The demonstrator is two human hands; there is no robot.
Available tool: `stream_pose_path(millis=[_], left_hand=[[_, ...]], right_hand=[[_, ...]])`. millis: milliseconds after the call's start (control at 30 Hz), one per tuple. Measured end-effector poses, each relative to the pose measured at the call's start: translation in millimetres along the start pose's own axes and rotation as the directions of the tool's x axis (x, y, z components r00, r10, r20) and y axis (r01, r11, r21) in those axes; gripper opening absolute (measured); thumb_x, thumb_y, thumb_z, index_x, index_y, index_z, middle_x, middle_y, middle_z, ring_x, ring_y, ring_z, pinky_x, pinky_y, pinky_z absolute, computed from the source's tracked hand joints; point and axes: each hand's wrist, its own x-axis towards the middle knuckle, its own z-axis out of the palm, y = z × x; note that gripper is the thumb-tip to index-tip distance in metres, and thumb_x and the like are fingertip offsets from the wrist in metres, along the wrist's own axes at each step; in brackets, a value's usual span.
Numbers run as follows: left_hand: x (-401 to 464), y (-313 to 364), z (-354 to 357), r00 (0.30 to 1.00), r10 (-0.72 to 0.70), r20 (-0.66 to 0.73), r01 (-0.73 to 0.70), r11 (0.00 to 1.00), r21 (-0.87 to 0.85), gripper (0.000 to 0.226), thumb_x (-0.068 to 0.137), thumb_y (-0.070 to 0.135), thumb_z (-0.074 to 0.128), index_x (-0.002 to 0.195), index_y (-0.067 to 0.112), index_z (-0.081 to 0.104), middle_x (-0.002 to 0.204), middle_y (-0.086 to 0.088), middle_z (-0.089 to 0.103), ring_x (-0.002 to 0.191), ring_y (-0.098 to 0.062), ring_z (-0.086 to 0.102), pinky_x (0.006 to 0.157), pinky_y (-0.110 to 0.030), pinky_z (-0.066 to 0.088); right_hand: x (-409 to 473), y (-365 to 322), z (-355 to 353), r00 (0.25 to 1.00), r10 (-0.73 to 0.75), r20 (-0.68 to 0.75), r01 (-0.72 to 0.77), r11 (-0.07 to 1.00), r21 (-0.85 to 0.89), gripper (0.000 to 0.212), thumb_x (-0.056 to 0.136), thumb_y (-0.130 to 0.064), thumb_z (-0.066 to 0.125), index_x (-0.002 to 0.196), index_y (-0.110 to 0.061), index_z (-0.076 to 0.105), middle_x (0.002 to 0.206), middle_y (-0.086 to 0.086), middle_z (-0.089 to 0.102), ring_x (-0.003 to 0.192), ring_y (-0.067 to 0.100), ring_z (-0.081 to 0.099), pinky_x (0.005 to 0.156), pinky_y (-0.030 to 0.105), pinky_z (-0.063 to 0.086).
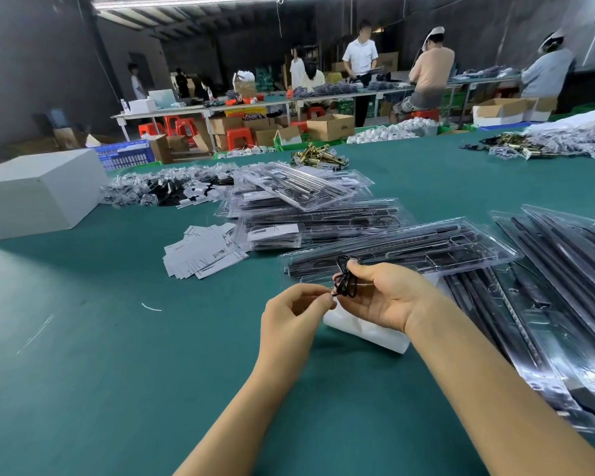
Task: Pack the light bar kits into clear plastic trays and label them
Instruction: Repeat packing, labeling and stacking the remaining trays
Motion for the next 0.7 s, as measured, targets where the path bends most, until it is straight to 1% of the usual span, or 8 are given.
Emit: stream_pose_path(millis=[33,100,167,233,333,467,600,700], left_hand=[[0,1,1,0.999,-0.037,-0.037,0.036,0.999,-0.031,0.010,0.085,0.011,0.066,0.081,0.017,0.072,0.077,0.002,0.074,0.074,-0.005,0.067,0.065,-0.013,0.046],[0,0,0,0.987,-0.104,-0.125,0.099,0.994,-0.042,0.009,0.087,0.011,0.064,0.081,0.015,0.070,0.073,0.004,0.073,0.066,-0.001,0.063,0.060,-0.012,0.044],[1,1,-4,0.975,-0.167,-0.149,0.165,0.986,-0.026,0.009,0.088,0.013,0.063,0.082,0.012,0.069,0.072,0.002,0.073,0.068,-0.006,0.067,0.057,-0.016,0.046],[4,4,-7,0.966,-0.228,-0.119,0.221,0.973,-0.068,0.013,0.089,0.011,0.062,0.082,0.006,0.070,0.075,-0.008,0.074,0.072,-0.018,0.072,0.057,-0.020,0.052],[6,8,-12,0.959,-0.273,-0.081,0.267,0.961,-0.076,0.019,0.091,0.014,0.060,0.083,0.001,0.071,0.081,-0.015,0.074,0.075,-0.025,0.073,0.068,-0.030,0.059],[6,6,-14,0.967,-0.242,-0.076,0.247,0.967,0.059,0.021,0.091,0.026,0.063,0.084,0.011,0.075,0.082,-0.007,0.075,0.078,-0.016,0.072,0.076,-0.032,0.058],[6,8,-13,0.980,-0.194,-0.042,0.198,0.965,0.172,0.017,0.087,0.032,0.066,0.081,0.021,0.078,0.077,0.002,0.074,0.085,-0.015,0.070,0.080,-0.034,0.057],[5,11,-14,0.995,-0.071,-0.076,0.094,0.933,0.348,0.015,0.087,0.026,0.065,0.078,0.026,0.076,0.071,0.011,0.072,0.077,-0.010,0.066,0.076,-0.034,0.055]], right_hand=[[0,2,3,1.000,-0.021,-0.019,0.021,0.999,-0.031,0.016,0.095,-0.016,0.059,0.096,0.001,0.059,0.073,0.014,0.066,0.058,0.023,0.066,0.045,0.028,0.054],[1,8,10,0.998,-0.048,-0.040,0.046,0.997,-0.062,0.015,0.095,-0.014,0.058,0.094,0.000,0.057,0.075,0.015,0.065,0.054,0.023,0.067,0.044,0.028,0.053],[3,16,17,0.996,-0.073,-0.055,0.068,0.995,-0.079,0.015,0.095,-0.014,0.057,0.089,0.000,0.057,0.072,0.014,0.064,0.052,0.022,0.066,0.044,0.030,0.054],[5,23,23,0.992,-0.094,-0.080,0.086,0.991,-0.098,0.016,0.096,-0.014,0.056,0.087,-0.001,0.056,0.071,0.013,0.064,0.055,0.020,0.065,0.047,0.031,0.055],[8,33,31,0.987,-0.101,-0.126,0.089,0.992,-0.094,0.016,0.098,-0.017,0.052,0.089,-0.005,0.056,0.075,0.011,0.063,0.062,0.020,0.063,0.052,0.030,0.052],[11,49,40,0.962,-0.115,-0.247,0.098,0.992,-0.080,0.020,0.098,-0.022,0.051,0.083,-0.010,0.056,0.079,0.007,0.061,0.066,0.019,0.058,0.056,0.028,0.047],[9,54,46,0.948,-0.122,-0.295,0.124,0.992,-0.012,0.025,0.098,-0.021,0.050,0.077,-0.009,0.054,0.080,0.011,0.060,0.069,0.024,0.059,0.080,0.041,0.053],[5,56,48,0.951,-0.098,-0.292,0.126,0.989,0.077,0.023,0.099,-0.017,0.049,0.080,-0.005,0.054,0.086,0.016,0.061,0.068,0.026,0.059,0.082,0.046,0.056]])
